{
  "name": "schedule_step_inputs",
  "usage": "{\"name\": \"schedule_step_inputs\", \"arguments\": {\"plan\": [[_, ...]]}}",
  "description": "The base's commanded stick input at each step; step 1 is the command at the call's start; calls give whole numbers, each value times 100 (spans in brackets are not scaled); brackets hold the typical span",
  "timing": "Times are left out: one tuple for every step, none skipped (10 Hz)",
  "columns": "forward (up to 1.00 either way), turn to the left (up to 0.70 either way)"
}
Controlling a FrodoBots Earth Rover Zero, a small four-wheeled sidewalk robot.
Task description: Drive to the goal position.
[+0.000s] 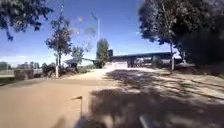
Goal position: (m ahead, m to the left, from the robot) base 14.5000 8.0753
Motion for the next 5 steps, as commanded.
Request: {"name": "schedule_step_inputs", "arguments": {"plan": [[100, 0], [100, 0], [100, 0], [100, 0], [100, 0]]}}
